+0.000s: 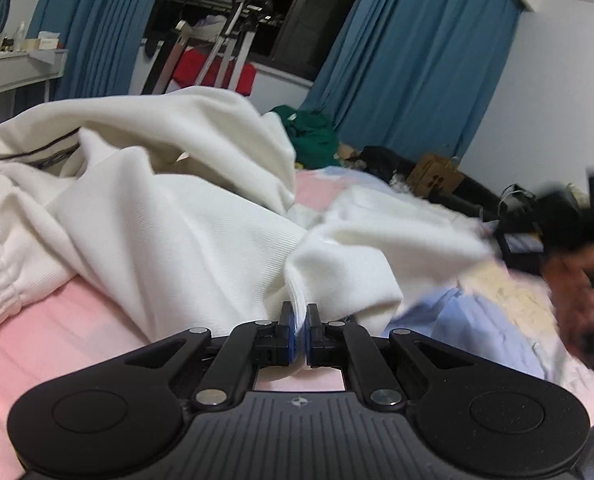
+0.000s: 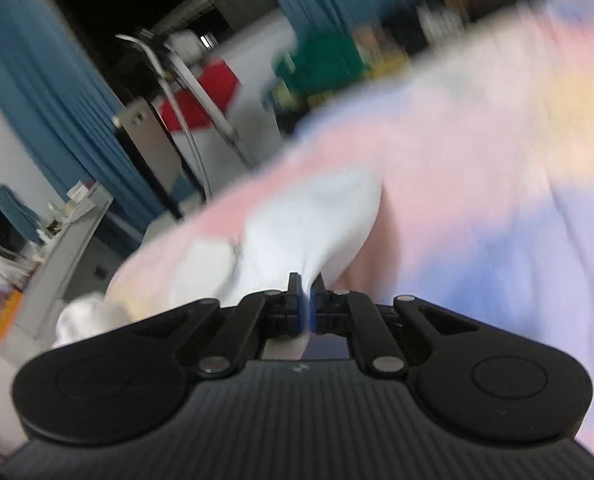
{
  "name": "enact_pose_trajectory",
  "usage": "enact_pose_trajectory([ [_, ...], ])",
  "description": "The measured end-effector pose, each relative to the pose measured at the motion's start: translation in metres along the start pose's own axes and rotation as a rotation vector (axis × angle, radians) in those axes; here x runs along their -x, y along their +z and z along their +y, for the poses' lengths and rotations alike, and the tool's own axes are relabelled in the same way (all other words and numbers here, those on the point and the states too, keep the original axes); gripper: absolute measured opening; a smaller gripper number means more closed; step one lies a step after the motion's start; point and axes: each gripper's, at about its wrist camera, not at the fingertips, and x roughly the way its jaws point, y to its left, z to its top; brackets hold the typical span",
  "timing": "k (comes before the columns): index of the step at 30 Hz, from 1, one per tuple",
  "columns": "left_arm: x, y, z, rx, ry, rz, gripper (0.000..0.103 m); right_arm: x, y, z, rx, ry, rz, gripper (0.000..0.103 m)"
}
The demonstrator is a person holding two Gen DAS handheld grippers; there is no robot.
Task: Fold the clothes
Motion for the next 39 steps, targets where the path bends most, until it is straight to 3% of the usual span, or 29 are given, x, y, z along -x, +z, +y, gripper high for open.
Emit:
enact_pose_trajectory([
  [2, -0.002, 0.003, -0.002, 0.010, 0.026, 0.005, 0.005, 0.000, -0.012, -0.025, -0.061, 0.045, 0.114, 0.007],
  [5, 0.003, 0.005, 0.005, 0.037, 0.056, 0.005, 0.005, 0.002, -0.025, -0.038, -0.083, 0.106, 0.213, 0.009],
  [9, 0.009, 0.011, 0.011, 0.066, 0.087, 0.026, 0.005, 0.009, -0.026, -0.050, -0.118, 0.111, 0.203, 0.013],
  [11, 0.005, 0.013, 0.007, 0.052, 0.101, 0.029, 0.005, 0.009, -0.021, -0.064, -0.195, 0.108, 0.188, 0.024],
  [12, 0.002, 0.015, 0.005, 0.047, 0.107, 0.030, 0.005, 0.003, -0.011, -0.070, -0.238, 0.096, 0.178, 0.029],
  [17, -0.002, 0.016, 0.000, 0.047, 0.122, 0.035, 0.005, 0.000, 0.022, -0.102, -0.351, 0.021, 0.082, 0.034],
  [19, -0.002, 0.016, -0.001, 0.044, 0.128, 0.035, 0.005, -0.015, 0.045, -0.107, -0.336, 0.016, 0.067, 0.035],
  [22, -0.005, 0.015, -0.001, 0.035, 0.137, 0.036, 0.005, -0.044, 0.065, -0.114, -0.258, 0.004, 0.038, 0.051],
  [24, -0.007, 0.015, -0.001, 0.038, 0.141, 0.041, 0.005, -0.065, 0.072, -0.119, -0.215, -0.019, 0.026, 0.054],
  [30, -0.015, 0.015, 0.000, 0.044, 0.147, 0.057, 0.005, -0.111, 0.071, -0.122, -0.139, 0.084, 0.046, 0.053],
  [34, -0.018, 0.016, 0.000, 0.044, 0.146, 0.061, 0.005, -0.120, 0.069, -0.117, -0.085, 0.086, 0.080, 0.052],
  [35, -0.019, 0.016, -0.001, 0.044, 0.147, 0.060, 0.005, -0.120, 0.068, -0.117, -0.082, 0.085, 0.088, 0.048],
  [38, -0.019, 0.016, -0.003, 0.045, 0.147, 0.062, 0.005, -0.112, 0.072, -0.114, -0.067, 0.066, 0.083, 0.013],
  [39, -0.019, 0.016, -0.003, 0.044, 0.148, 0.063, 0.005, -0.107, 0.075, -0.113, -0.069, 0.065, 0.064, 0.008],
])
